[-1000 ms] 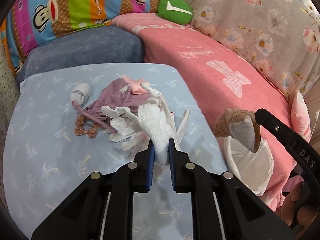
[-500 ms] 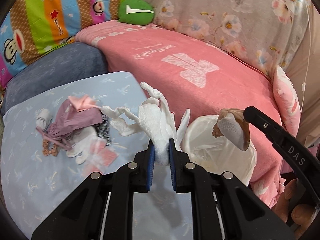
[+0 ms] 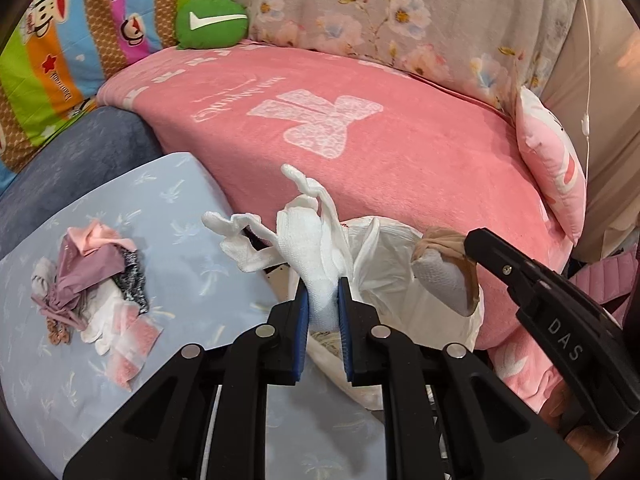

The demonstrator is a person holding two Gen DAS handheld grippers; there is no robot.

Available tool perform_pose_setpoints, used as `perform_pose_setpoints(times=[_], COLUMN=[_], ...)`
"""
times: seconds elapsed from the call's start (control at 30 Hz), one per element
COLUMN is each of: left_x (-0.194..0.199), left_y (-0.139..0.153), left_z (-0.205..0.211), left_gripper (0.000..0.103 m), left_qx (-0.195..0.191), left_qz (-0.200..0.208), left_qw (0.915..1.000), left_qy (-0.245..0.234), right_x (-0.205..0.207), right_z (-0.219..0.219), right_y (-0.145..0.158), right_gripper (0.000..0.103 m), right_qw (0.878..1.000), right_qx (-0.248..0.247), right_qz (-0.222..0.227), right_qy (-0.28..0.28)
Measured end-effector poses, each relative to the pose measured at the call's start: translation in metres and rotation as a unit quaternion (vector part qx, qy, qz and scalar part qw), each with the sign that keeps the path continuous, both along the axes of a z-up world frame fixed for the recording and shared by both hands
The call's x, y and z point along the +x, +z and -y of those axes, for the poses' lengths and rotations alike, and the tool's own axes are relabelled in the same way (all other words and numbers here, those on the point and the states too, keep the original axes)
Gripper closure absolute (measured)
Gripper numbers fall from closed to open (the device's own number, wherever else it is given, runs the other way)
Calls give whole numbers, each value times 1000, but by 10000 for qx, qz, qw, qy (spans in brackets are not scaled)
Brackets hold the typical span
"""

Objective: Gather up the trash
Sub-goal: 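Carry the glove and stocking over the white bin and open both tools, then move both open tools back from the bin to the pile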

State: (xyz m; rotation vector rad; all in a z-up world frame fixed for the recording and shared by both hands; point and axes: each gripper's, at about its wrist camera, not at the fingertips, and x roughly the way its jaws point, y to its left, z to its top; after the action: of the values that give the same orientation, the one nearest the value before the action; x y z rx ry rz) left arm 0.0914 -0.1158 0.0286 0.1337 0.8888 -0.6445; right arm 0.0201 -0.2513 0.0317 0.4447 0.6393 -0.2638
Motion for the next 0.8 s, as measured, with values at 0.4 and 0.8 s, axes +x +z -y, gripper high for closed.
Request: perform_pose_setpoints(times=[0.4,0.8], left_x=[3,8], left_y=[-8,-17], left_z=[26,18], left_gripper=[59,56], left_qx=[-44,107], left_qz=[-366,-335], left_qw=[9993,9992], left_qy=[-24,173], right_x=[-7,-2], right_z=[26,20], right_y=[-10,-21], right_gripper=[92,85], right_qw=[9993,9993], right_qx=[101,152], right_qz=[-63,-190], right_qy=[-349,-278])
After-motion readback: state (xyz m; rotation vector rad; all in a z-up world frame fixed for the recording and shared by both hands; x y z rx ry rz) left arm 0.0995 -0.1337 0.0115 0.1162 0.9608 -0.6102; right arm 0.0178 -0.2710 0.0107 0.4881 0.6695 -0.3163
